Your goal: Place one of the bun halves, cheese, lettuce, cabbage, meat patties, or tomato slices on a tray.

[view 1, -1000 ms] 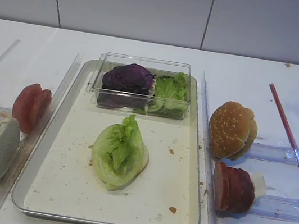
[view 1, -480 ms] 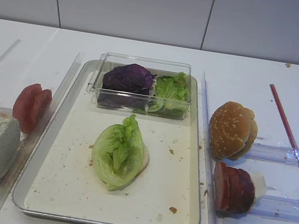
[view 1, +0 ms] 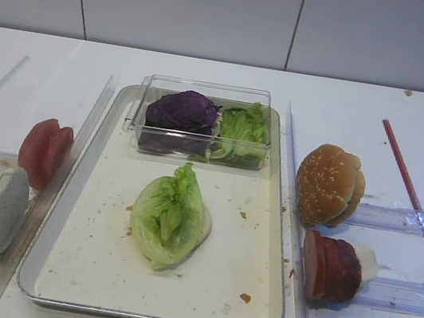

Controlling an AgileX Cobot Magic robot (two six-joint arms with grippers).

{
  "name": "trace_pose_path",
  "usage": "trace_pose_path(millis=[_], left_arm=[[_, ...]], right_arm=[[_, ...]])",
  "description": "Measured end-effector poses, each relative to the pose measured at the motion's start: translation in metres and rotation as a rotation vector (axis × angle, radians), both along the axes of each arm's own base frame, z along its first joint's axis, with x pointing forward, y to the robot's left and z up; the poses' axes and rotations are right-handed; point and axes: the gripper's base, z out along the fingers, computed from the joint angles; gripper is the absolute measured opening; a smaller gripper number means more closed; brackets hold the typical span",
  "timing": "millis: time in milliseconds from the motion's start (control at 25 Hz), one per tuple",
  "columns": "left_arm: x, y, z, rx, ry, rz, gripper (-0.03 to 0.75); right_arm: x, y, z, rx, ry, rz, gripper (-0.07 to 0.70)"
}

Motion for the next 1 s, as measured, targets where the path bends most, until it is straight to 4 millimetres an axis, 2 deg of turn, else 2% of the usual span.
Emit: trace_pose_path(millis=[520, 1000], left_arm=[[0.000, 0.000, 0.000, 0.000, 0.000, 0.000, 0.533], [0.000, 0.000, 0.000, 0.000, 0.000, 0.000, 0.533]], right_arm=[[-0.065, 0.003, -0.037, 0.003, -0.061, 0.000, 0.468], [-0.099, 0.004, -0.069, 0.005, -0.107, 0.002, 0.468]])
